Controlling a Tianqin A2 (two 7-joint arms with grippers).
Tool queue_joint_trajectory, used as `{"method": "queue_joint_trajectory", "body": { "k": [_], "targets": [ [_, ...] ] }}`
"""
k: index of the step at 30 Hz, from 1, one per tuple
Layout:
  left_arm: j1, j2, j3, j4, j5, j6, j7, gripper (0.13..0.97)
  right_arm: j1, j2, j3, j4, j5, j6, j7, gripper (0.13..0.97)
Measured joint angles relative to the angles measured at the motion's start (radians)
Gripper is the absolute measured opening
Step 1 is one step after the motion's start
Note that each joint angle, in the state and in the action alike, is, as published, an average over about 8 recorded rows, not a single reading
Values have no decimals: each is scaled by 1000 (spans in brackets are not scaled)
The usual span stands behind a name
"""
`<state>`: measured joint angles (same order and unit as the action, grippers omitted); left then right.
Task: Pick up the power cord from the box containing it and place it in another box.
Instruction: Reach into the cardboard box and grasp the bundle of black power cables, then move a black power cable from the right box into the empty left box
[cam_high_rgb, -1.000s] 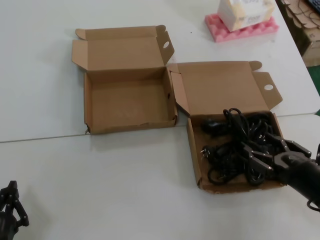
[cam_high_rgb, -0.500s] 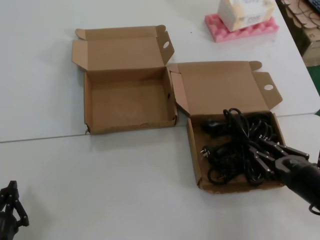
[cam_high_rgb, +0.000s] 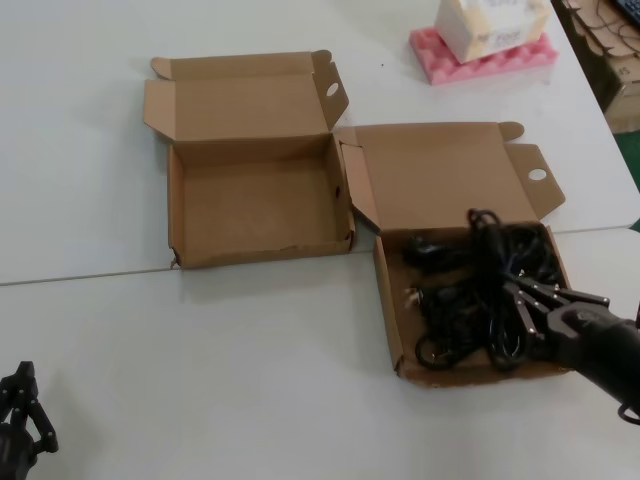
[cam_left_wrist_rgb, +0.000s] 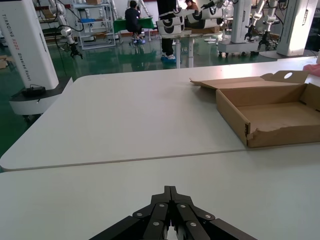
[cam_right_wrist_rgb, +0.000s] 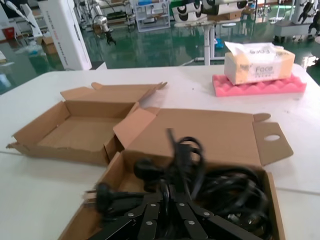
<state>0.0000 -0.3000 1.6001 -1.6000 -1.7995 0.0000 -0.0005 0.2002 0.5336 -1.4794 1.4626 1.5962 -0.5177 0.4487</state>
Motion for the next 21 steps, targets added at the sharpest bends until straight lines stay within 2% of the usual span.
{"method": "queue_joint_trajectory", "body": {
  "k": [3, 13, 21],
  "targets": [
    [0, 0, 0, 0, 0, 0, 0, 163, 0, -6, 15, 12, 4, -9, 0, 175],
    [0, 0, 0, 0, 0, 0, 0, 163, 14, -41, 89, 80, 65, -42, 0, 162],
    [0, 0, 0, 0, 0, 0, 0, 163, 45, -26, 73, 106, 101, 17, 0, 162]
  ]
}}
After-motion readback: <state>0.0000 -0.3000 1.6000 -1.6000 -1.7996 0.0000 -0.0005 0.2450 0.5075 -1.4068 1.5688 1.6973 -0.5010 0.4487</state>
